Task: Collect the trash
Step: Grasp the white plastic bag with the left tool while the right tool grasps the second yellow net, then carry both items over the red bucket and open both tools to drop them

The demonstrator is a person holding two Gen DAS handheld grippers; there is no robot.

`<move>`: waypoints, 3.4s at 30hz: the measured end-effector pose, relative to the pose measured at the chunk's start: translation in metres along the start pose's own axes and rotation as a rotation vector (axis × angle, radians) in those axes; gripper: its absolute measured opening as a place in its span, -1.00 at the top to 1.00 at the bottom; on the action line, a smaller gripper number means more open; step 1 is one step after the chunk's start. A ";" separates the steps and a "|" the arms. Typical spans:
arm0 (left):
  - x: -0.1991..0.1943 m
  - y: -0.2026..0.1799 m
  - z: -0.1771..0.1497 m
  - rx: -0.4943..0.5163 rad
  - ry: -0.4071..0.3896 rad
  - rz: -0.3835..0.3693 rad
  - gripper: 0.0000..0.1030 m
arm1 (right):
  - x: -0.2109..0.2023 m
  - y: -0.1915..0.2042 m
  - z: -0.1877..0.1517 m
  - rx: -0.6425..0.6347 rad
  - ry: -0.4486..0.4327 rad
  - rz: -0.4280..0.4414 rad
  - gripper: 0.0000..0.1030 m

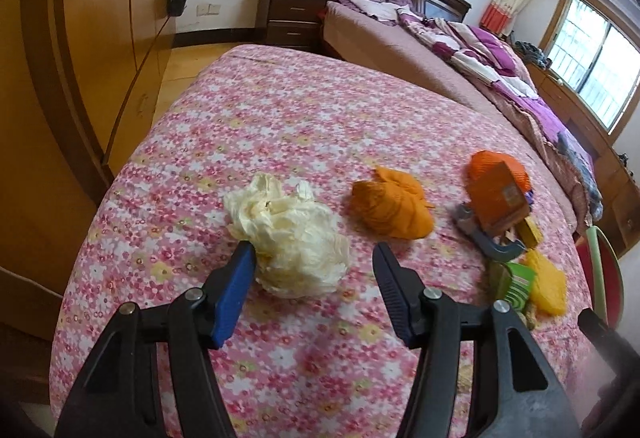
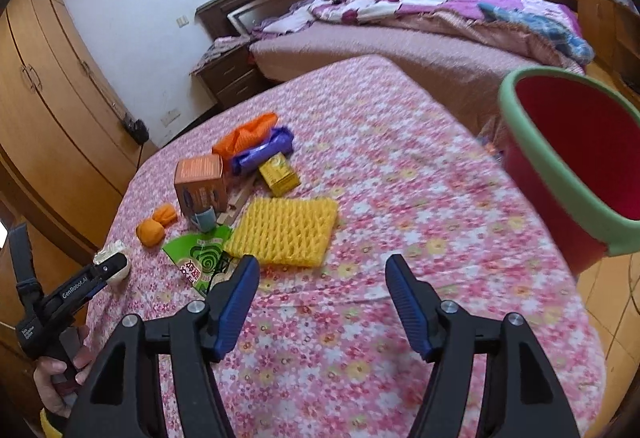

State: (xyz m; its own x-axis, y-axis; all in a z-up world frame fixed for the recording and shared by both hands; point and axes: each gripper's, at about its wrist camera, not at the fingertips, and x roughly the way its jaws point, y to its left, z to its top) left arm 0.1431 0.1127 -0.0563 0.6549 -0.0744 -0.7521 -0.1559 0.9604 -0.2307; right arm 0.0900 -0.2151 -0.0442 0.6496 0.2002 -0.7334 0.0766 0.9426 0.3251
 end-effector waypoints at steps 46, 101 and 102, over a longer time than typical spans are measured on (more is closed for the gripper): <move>-0.096 -0.075 -0.013 0.052 -0.133 -0.307 0.41 | -0.067 -0.016 -0.002 0.021 -0.211 0.065 0.79; 0.013 -0.471 -0.078 0.722 0.073 -0.507 -0.04 | -0.116 -0.270 0.023 0.310 -0.340 -0.273 0.37; 0.013 -0.470 -0.077 0.722 0.068 -0.511 -0.05 | -0.116 -0.269 0.024 0.309 -0.340 -0.270 0.34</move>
State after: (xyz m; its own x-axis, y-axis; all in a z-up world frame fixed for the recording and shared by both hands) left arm 0.1676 -0.3609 -0.0051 0.4681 -0.5339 -0.7042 0.6627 0.7392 -0.1199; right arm 0.0126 -0.4985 -0.0324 0.7807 -0.1851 -0.5969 0.4608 0.8157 0.3497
